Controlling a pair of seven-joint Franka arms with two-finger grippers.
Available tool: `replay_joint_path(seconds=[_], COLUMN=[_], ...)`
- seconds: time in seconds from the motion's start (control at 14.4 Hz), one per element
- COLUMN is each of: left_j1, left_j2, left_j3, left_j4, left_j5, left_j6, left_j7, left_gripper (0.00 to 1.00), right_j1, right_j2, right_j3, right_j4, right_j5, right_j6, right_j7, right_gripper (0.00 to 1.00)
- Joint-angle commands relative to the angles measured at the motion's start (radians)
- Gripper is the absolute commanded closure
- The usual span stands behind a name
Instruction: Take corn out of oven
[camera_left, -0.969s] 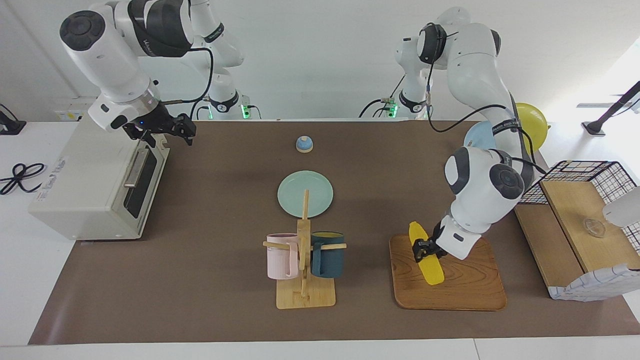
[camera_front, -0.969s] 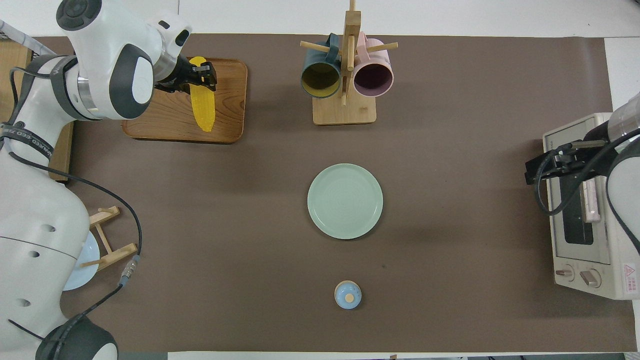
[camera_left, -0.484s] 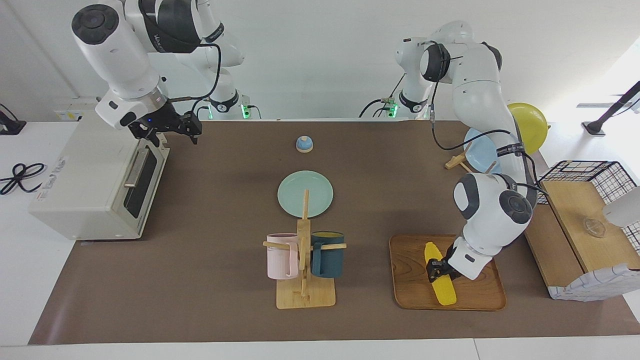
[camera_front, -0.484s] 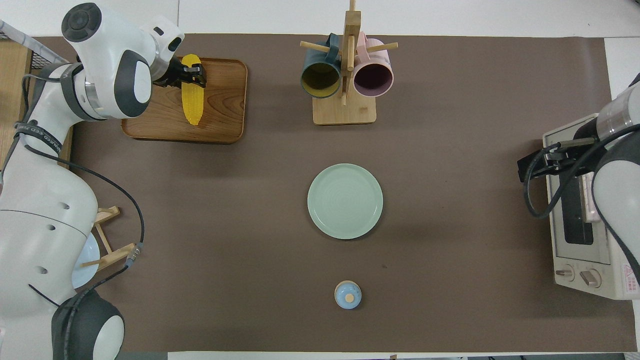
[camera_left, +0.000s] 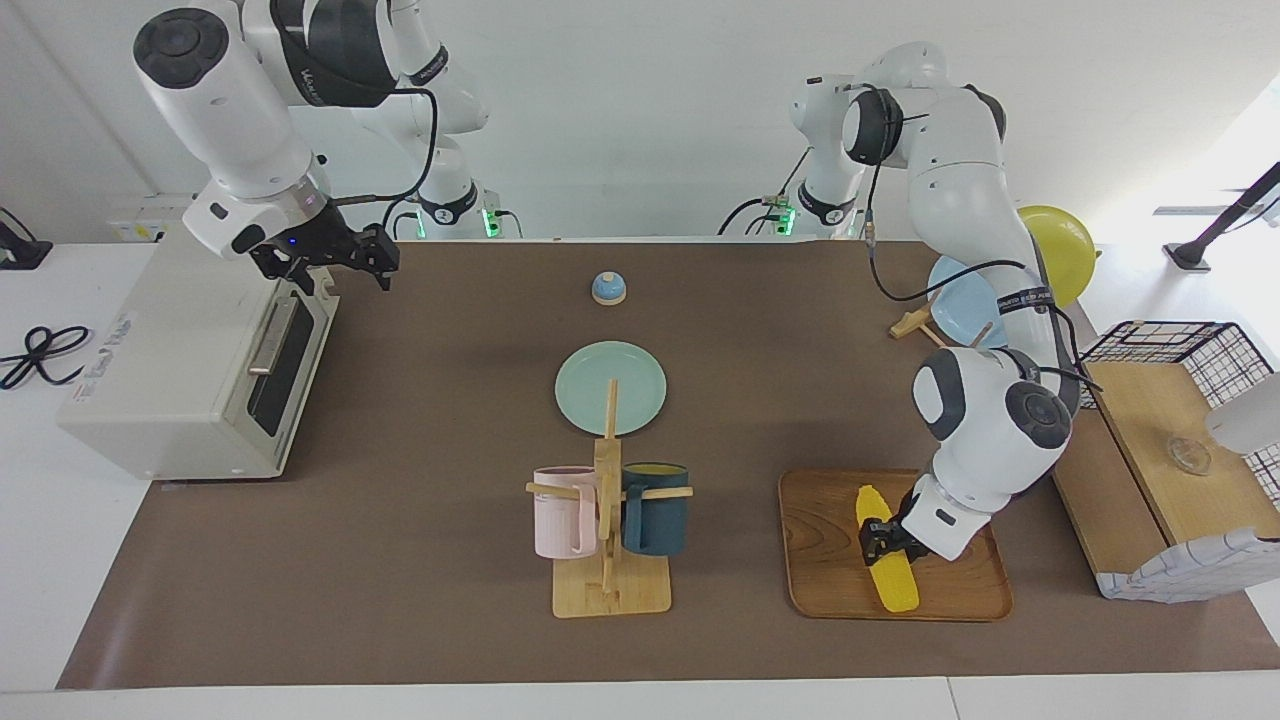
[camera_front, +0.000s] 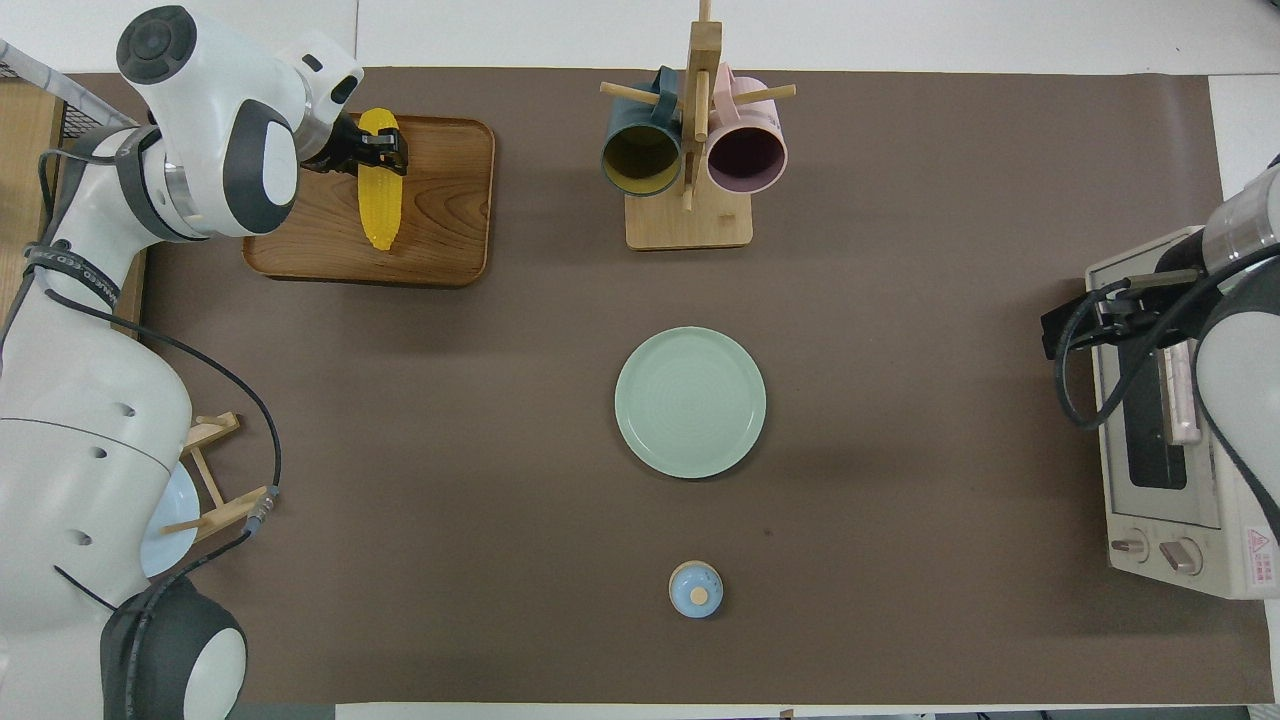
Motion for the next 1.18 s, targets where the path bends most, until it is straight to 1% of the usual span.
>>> replay_joint_path(seconds=[0.0,0.14,0.42,0.48,0.55,0.76,0.83,0.97,1.11], left_j1=[0.003,0.006,0.004,0.001,-0.003,0.004,0.004,0.004,0.004], left_j2=[0.016,-0.009,-0.107,-0.136,-0.182,-0.334,-0.375,-0.430,-0.478], left_j3=[-0.004,-0.003,0.005,0.022,0.040,0.045,0.046,0.072,0.074], left_j4=[0.028,0.025,0.000,-0.017,-0.047,-0.187,-0.216,-0.225,-0.225], left_j5=[0.033,0.035,0.035,0.042,0.045,0.048,0.048,0.048,0.048], left_j6=[-0.007,-0.016,-0.122,-0.139,-0.146,-0.157,-0.183,-0.256,-0.338], left_j7=[0.016,0.016,0.005,0.003,0.003,0.002,0.002,0.002,0.000], left_gripper=[0.00,0.00,0.00,0.00,0.00,0.00,0.00,0.00,0.00], right_j1=[-0.006,-0.007,-0.010,-0.010,-0.010,-0.024,-0.032,-0.041,-0.041], right_j2=[0.015,0.014,0.012,0.008,0.006,0.003,0.003,0.003,0.003], right_j3=[0.003,0.003,0.004,0.004,0.003,0.003,0.003,0.003,0.001], right_j4=[0.022,0.020,0.025,0.031,0.043,0.045,0.045,0.045,0.045], right_j5=[-0.002,-0.001,-0.001,-0.002,-0.002,-0.001,0.001,0.018,0.024], right_j6=[0.007,0.005,0.010,0.007,-0.002,-0.004,-0.002,-0.001,0.002], right_j7=[0.006,0.003,0.006,0.005,0.003,0.000,-0.003,-0.003,-0.001], right_gripper=[0.00,0.00,0.00,0.00,0.00,0.00,0.00,0.00,0.00])
